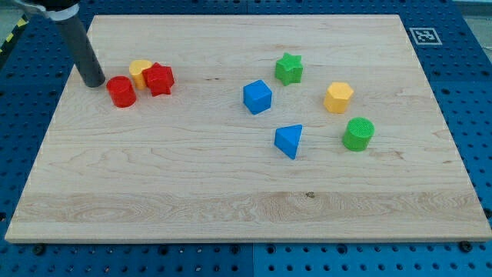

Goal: Move the red circle below the red star

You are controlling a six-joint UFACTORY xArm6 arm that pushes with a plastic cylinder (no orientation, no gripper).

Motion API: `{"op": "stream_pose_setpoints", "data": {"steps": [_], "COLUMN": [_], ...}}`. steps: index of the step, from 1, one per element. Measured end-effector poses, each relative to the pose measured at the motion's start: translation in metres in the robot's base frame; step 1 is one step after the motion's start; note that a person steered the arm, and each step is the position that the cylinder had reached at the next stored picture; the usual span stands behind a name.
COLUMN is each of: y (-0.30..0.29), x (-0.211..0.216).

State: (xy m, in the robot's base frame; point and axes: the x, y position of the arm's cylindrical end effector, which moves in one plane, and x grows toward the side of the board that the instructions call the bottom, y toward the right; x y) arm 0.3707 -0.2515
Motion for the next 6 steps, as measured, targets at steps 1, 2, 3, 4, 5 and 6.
{"op": "stream_pose_setpoints", "data": {"steps": [1, 2, 3, 4, 5, 6], "y": [0.013, 0.031, 0.040, 0.040, 0.050, 0.068], "x": [0.010, 0.025, 0.025, 0.013, 0.019, 0.033]}}
